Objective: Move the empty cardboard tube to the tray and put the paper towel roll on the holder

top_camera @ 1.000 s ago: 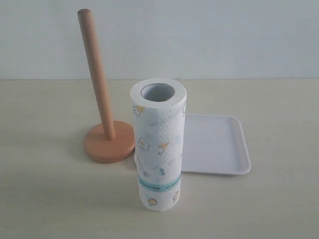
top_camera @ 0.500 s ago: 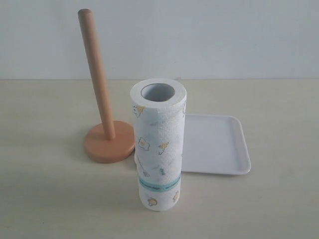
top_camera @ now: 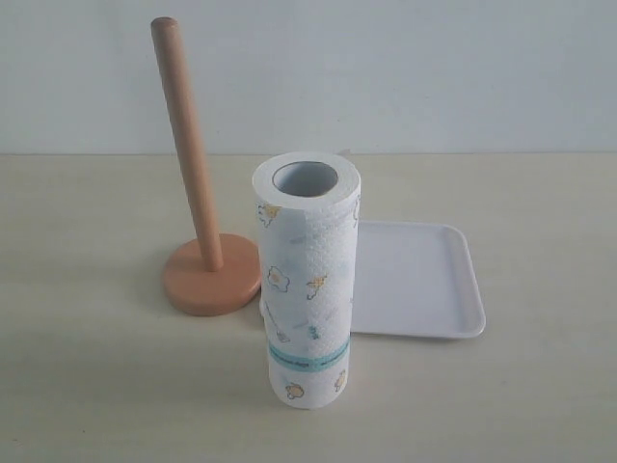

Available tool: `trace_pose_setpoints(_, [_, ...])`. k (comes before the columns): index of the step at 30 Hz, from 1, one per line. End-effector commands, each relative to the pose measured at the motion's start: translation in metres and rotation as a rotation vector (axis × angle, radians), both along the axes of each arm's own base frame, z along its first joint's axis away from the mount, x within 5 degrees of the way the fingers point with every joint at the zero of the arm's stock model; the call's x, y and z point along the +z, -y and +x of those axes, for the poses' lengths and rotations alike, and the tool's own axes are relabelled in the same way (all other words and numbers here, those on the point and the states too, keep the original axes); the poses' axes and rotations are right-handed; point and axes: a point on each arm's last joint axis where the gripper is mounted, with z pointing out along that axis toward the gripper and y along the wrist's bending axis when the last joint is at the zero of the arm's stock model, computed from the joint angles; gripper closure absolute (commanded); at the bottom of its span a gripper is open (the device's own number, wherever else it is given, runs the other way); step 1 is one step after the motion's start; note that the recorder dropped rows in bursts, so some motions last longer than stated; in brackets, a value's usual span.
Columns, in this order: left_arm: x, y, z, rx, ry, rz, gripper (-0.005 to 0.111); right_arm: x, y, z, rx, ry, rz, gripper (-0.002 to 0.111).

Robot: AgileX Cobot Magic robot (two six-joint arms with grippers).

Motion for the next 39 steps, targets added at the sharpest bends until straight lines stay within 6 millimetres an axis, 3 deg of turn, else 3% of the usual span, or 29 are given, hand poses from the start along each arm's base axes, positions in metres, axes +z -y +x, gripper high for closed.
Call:
trace_pose_setpoints(1, [0.017,0.006,-0.019,0.086,0.141,-0.015,0.103,0.001,0.0,0.0,-0.004,0.014,0.001,0.108])
trace_pose_setpoints(7, [0.003,0.026,-0.017,0.271,0.234,0.096,0.103,0.001,0.0,0.0,-0.004,0.014,0.001,0.108])
trace_pose_setpoints(11, [-0.015,0.045,-0.01,0.405,0.224,0.34,0.103,0.001,0.0,0.0,-0.004,0.014,0.001,0.108])
trace_pose_setpoints(20, [-0.018,0.075,-0.003,0.295,0.076,0.552,0.103,0.001,0.0,0.0,-0.004,0.014,0.001,0.108])
trace_pose_setpoints(28, [-0.023,0.105,0.02,0.241,-0.026,0.718,0.103,0.001,0.0,0.0,-0.004,0.014,0.001,0.108])
trace_pose_setpoints(34, [-0.039,0.14,0.031,0.204,-0.028,0.786,0.103,0.001,0.0,0.0,-0.004,0.014,0.001,0.108])
trace_pose_setpoints(39, [-0.072,0.166,0.049,0.21,-0.07,0.883,0.103,0.001,0.0,0.0,-0.004,0.014,0.001,0.108])
